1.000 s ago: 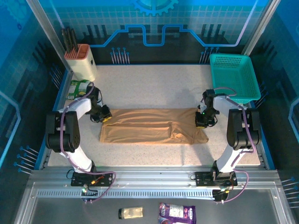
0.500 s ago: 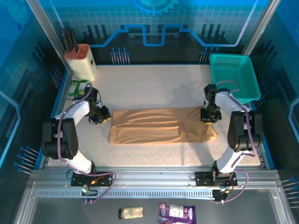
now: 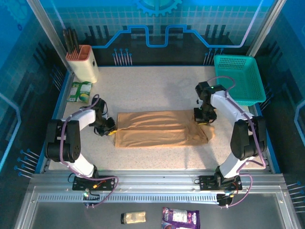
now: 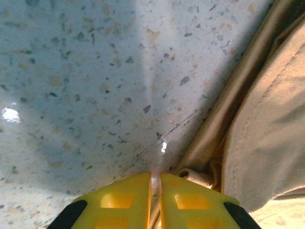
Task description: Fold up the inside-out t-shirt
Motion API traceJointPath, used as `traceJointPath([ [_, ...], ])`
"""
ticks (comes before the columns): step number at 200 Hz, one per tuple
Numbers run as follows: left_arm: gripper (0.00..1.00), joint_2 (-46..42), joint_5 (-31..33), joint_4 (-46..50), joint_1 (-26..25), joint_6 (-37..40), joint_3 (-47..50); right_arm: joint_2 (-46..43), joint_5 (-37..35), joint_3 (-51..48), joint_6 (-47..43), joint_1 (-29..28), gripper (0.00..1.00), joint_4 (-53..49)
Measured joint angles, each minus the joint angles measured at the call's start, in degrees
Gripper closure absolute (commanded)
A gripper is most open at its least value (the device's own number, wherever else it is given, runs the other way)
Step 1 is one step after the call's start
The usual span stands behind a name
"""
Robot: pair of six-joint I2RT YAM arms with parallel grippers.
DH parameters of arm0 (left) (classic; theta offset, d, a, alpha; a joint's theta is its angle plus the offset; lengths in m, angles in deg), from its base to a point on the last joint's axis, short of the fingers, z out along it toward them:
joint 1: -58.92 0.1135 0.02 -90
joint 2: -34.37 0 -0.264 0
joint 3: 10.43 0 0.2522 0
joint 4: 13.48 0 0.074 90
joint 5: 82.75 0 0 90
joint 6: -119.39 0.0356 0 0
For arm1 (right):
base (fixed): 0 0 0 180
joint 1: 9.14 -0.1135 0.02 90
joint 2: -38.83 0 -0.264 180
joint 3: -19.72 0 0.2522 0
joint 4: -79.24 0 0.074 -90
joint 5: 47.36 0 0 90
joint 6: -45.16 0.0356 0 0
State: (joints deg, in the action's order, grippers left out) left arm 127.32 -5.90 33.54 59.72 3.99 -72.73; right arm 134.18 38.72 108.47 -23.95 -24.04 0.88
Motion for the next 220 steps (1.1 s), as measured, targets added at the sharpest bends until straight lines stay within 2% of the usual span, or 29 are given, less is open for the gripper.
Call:
traceJointPath([
  [38, 0.87, 0.24, -0.22, -0.66, 0.00, -0.15, 0.37, 0.63, 4.85, 4.17, 3.63, -7.56, 1.00, 0.11],
  [73, 0.87, 0.20, -0.22, -0.72, -0.02, -0.15, 0.42, 2.54, 4.52, 4.70, 4.63, -8.26, 1.00, 0.15],
  [114, 0.87, -0.11, -0.22, -0.81, -0.02, -0.15, 0.61, 2.60, 3.15, 2.45, 3.93, -2.93, 1.00, 0.04],
  [165, 0.87, -0.35, -0.20, -0.52, -0.20, -0.15, 0.44, 0.74, -4.17, 0.96, -0.28, 9.38, 1.00, -1.51],
  [180, 0.86, -0.35, -0.20, -0.13, -0.44, -0.13, 0.09, 0.66, -6.45, 0.83, -1.16, 12.11, 0.86, -1.99],
  [194, 0.85, -0.44, -0.20, 0.55, -0.70, -0.15, -0.50, 0.66, -6.58, 0.55, -2.05, 13.18, 0.65, -1.95],
  [206, 0.84, -0.68, -0.20, 1.14, -1.09, -0.15, -1.16, 0.66, -6.12, 0.31, -2.51, 13.35, 0.59, -1.75],
  [220, 0.84, -1.36, -0.15, 2.01, -1.79, -0.15, -2.05, 0.61, -5.79, -0.07, -2.56, 13.38, 0.57, -1.14],
])
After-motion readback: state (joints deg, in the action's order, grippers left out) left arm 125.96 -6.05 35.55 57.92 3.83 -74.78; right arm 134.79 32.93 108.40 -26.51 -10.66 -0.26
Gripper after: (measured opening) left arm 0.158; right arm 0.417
